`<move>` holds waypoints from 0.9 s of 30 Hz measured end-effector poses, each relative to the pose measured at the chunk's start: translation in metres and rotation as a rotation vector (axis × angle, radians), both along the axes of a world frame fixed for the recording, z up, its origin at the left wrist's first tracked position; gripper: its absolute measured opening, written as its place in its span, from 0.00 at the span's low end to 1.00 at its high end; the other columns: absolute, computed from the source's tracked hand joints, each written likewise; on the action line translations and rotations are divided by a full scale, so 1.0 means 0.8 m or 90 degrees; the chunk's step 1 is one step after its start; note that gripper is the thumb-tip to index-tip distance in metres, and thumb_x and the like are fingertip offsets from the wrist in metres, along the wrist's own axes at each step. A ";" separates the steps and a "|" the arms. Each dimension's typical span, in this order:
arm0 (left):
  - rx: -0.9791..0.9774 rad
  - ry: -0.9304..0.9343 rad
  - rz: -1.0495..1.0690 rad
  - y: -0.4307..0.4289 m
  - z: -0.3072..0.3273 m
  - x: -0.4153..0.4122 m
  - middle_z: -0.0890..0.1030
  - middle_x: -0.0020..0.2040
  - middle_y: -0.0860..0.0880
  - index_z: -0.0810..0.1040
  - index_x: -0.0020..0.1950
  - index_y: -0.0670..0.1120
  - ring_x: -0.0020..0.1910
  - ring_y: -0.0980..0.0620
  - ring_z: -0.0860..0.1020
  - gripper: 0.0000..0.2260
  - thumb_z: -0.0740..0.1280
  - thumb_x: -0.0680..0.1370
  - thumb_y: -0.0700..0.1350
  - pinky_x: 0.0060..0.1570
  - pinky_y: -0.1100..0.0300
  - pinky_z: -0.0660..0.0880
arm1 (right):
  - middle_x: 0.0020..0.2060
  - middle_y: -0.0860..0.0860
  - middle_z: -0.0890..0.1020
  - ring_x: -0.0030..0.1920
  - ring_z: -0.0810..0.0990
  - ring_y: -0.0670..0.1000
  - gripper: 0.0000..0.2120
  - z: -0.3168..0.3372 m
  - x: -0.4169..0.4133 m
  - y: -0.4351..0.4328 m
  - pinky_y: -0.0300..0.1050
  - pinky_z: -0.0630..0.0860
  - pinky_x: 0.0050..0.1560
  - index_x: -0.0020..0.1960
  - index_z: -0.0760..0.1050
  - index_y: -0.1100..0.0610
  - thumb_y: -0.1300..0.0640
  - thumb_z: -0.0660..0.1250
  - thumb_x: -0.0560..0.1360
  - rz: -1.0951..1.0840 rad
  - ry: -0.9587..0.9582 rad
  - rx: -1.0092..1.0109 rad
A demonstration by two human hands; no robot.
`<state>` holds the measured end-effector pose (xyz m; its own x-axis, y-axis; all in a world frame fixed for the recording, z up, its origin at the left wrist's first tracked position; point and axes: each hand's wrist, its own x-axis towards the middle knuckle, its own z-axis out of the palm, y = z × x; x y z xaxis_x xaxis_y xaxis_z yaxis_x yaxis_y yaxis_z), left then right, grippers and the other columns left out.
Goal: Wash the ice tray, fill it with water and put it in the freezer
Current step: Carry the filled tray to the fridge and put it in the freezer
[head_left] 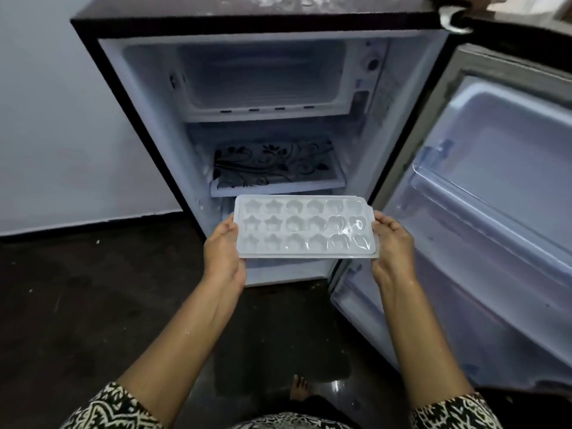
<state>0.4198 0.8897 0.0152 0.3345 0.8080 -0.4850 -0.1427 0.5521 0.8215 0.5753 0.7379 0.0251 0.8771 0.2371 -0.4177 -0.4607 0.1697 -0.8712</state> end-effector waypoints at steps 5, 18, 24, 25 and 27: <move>0.000 -0.027 0.047 0.025 0.006 0.029 0.82 0.55 0.43 0.76 0.64 0.39 0.51 0.46 0.81 0.14 0.57 0.81 0.33 0.46 0.57 0.82 | 0.39 0.52 0.80 0.33 0.79 0.45 0.11 0.009 0.045 0.035 0.36 0.77 0.30 0.44 0.74 0.57 0.70 0.59 0.78 0.057 -0.019 -0.003; 0.018 -0.029 0.074 0.151 0.042 0.118 0.82 0.46 0.46 0.78 0.56 0.42 0.43 0.48 0.82 0.12 0.55 0.83 0.36 0.32 0.57 0.79 | 0.38 0.55 0.79 0.33 0.78 0.50 0.12 0.036 0.155 0.160 0.39 0.77 0.28 0.44 0.72 0.61 0.72 0.54 0.77 0.158 -0.079 0.009; 0.046 -0.027 0.058 0.224 0.046 0.153 0.81 0.47 0.41 0.78 0.55 0.37 0.41 0.45 0.81 0.10 0.58 0.81 0.35 0.38 0.54 0.81 | 0.38 0.56 0.78 0.35 0.78 0.52 0.13 0.043 0.189 0.222 0.40 0.78 0.30 0.43 0.74 0.62 0.74 0.54 0.75 0.177 -0.091 0.035; 0.051 -0.026 0.067 0.233 0.047 0.157 0.81 0.44 0.43 0.79 0.51 0.38 0.38 0.46 0.80 0.09 0.59 0.81 0.35 0.35 0.56 0.81 | 0.38 0.56 0.78 0.34 0.78 0.52 0.14 0.045 0.192 0.231 0.40 0.77 0.29 0.42 0.74 0.62 0.74 0.53 0.75 0.179 -0.097 0.041; 0.053 -0.018 0.068 0.252 0.052 0.165 0.80 0.41 0.44 0.79 0.45 0.39 0.36 0.47 0.80 0.09 0.60 0.80 0.35 0.35 0.55 0.80 | 0.36 0.55 0.77 0.33 0.77 0.52 0.15 0.043 0.206 0.253 0.38 0.76 0.27 0.41 0.75 0.63 0.75 0.53 0.74 0.166 -0.094 0.026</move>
<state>0.5517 1.0910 0.0566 0.2574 0.8766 -0.4067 -0.2207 0.4630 0.8584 0.7397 0.9405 0.0592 0.8347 0.4765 -0.2760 -0.3624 0.0979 -0.9269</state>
